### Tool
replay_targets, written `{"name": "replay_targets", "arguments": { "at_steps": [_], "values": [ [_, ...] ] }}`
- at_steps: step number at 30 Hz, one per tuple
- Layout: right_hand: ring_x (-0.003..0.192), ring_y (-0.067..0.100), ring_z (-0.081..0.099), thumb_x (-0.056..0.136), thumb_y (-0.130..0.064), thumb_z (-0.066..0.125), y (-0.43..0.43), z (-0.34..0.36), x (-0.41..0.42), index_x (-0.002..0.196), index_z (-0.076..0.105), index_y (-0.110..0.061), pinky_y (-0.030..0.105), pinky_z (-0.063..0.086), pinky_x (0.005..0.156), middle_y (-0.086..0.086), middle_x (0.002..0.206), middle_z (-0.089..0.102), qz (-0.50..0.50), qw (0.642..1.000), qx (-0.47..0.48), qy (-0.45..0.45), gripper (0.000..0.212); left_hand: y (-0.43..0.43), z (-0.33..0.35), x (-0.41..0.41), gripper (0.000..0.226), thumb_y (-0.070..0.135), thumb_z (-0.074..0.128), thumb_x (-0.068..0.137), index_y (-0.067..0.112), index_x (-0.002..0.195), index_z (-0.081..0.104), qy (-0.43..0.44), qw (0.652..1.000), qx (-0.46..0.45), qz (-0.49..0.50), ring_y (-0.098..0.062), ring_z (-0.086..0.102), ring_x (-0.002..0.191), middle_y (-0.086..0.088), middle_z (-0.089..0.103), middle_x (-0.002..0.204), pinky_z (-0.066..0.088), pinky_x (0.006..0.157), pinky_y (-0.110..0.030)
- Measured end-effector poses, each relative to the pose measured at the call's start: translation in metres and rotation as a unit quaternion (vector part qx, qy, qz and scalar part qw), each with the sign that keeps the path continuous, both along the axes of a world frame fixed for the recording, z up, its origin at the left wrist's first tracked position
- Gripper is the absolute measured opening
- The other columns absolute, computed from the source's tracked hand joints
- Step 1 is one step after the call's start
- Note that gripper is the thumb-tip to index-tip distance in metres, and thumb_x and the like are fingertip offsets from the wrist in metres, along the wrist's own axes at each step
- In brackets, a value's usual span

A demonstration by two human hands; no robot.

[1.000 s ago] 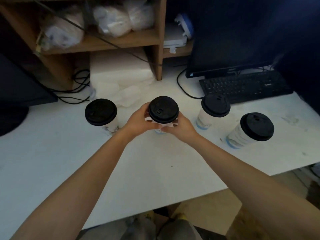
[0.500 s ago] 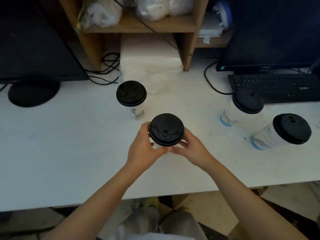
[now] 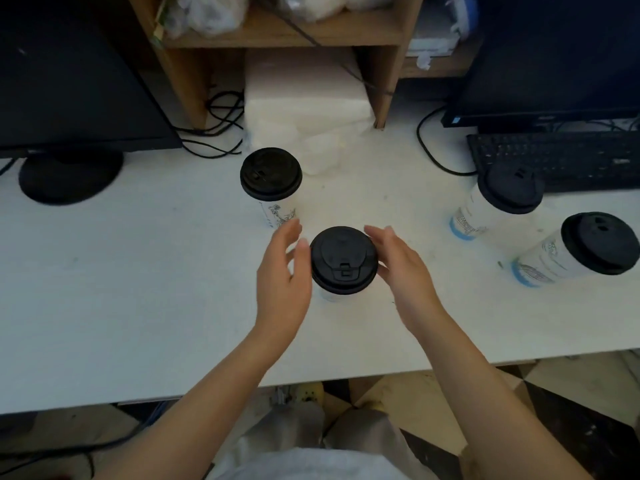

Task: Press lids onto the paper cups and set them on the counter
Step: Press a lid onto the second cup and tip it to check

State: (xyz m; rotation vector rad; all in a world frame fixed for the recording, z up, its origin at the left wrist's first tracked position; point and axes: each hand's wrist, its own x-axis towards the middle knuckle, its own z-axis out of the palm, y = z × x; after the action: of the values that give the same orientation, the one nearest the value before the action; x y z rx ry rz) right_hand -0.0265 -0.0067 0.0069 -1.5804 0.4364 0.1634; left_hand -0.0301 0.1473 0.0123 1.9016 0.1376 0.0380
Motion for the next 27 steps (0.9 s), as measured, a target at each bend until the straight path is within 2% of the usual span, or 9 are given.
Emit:
{"name": "replay_targets", "arguments": {
  "at_steps": [2,5,9,13,17,21,24,27],
  "values": [
    [0.112,0.006,0.053,0.101,-0.036,0.032,0.018,0.007,0.005,0.125,0.057,-0.022,0.021,0.039,0.096,-0.009,0.120,0.059,0.021,0.997,-0.071,-0.028,0.037,-0.021,0.004,0.016,0.039,0.031,0.037,0.099,0.020,0.136,0.044,0.033,0.999,-0.007,-0.016,-0.005,0.046,0.124,0.008,0.050,0.136,0.035,0.098,-0.014],
    [0.101,0.006,0.057,0.101,-0.024,0.037,0.031,0.000,0.008,0.120,0.056,-0.019,0.017,0.045,0.085,-0.009,0.111,0.059,0.009,0.988,-0.132,-0.086,0.028,-0.036,-0.003,0.025,0.034,0.022,0.035,0.100,0.017,0.127,0.055,0.020,0.998,0.055,-0.014,-0.013,0.054,0.115,0.002,0.060,0.126,0.042,0.095,-0.024],
    [0.094,-0.004,0.055,0.100,-0.020,0.038,0.029,-0.009,0.009,0.119,0.056,-0.018,0.002,0.042,0.075,-0.011,0.105,0.058,0.015,0.984,-0.145,-0.105,0.026,-0.036,-0.011,0.027,0.032,0.019,0.034,0.099,0.015,0.119,0.058,0.004,0.996,0.092,0.000,-0.011,0.056,0.102,0.000,0.063,0.116,0.042,0.084,-0.020],
    [0.097,-0.003,0.055,0.100,-0.017,0.038,0.029,-0.011,0.011,0.119,0.056,-0.015,0.002,0.042,0.076,-0.007,0.110,0.059,0.018,0.982,-0.145,-0.116,0.026,-0.040,-0.012,0.028,0.031,0.019,0.034,0.099,0.014,0.117,0.058,0.002,0.994,0.109,0.011,-0.014,0.058,0.099,-0.001,0.063,0.114,0.043,0.080,-0.023],
    [0.094,-0.003,0.055,0.100,-0.016,0.037,0.028,-0.009,0.012,0.117,0.057,-0.014,0.001,0.041,0.074,-0.009,0.105,0.059,0.018,0.985,-0.129,-0.115,0.026,-0.039,-0.010,0.029,0.031,0.020,0.033,0.099,0.013,0.116,0.058,-0.001,0.993,0.114,-0.001,-0.017,0.058,0.099,-0.003,0.063,0.113,0.045,0.082,-0.028],
    [0.090,-0.003,0.054,0.102,-0.018,0.034,0.029,-0.004,0.007,0.120,0.055,-0.014,0.000,0.041,0.069,-0.012,0.102,0.058,0.006,0.992,-0.093,-0.091,0.028,-0.030,-0.007,0.037,0.033,0.020,0.031,0.100,0.012,0.115,0.059,-0.007,0.992,0.102,-0.078,-0.011,0.053,0.095,-0.002,0.063,0.111,0.040,0.080,-0.024],
    [0.089,-0.005,0.051,0.101,-0.020,0.034,0.026,-0.001,-0.007,0.124,0.045,-0.015,-0.002,0.039,0.065,-0.007,0.108,0.052,0.003,0.992,-0.103,-0.067,0.026,-0.021,-0.003,0.051,0.035,0.027,0.031,0.101,0.015,0.125,0.054,0.023,0.984,0.046,-0.169,-0.010,0.054,0.106,-0.001,0.061,0.118,0.039,0.086,-0.019],
    [0.086,-0.003,0.051,0.097,-0.019,0.045,0.023,-0.001,-0.028,0.111,0.040,-0.017,-0.002,0.038,0.062,-0.003,0.106,0.051,-0.023,0.992,-0.115,-0.048,0.015,-0.016,0.004,0.064,0.041,0.039,0.035,0.099,0.018,0.129,0.051,0.032,0.969,0.080,-0.233,-0.011,0.052,0.114,-0.001,0.060,0.125,0.035,0.092,-0.021]
  ]
}}
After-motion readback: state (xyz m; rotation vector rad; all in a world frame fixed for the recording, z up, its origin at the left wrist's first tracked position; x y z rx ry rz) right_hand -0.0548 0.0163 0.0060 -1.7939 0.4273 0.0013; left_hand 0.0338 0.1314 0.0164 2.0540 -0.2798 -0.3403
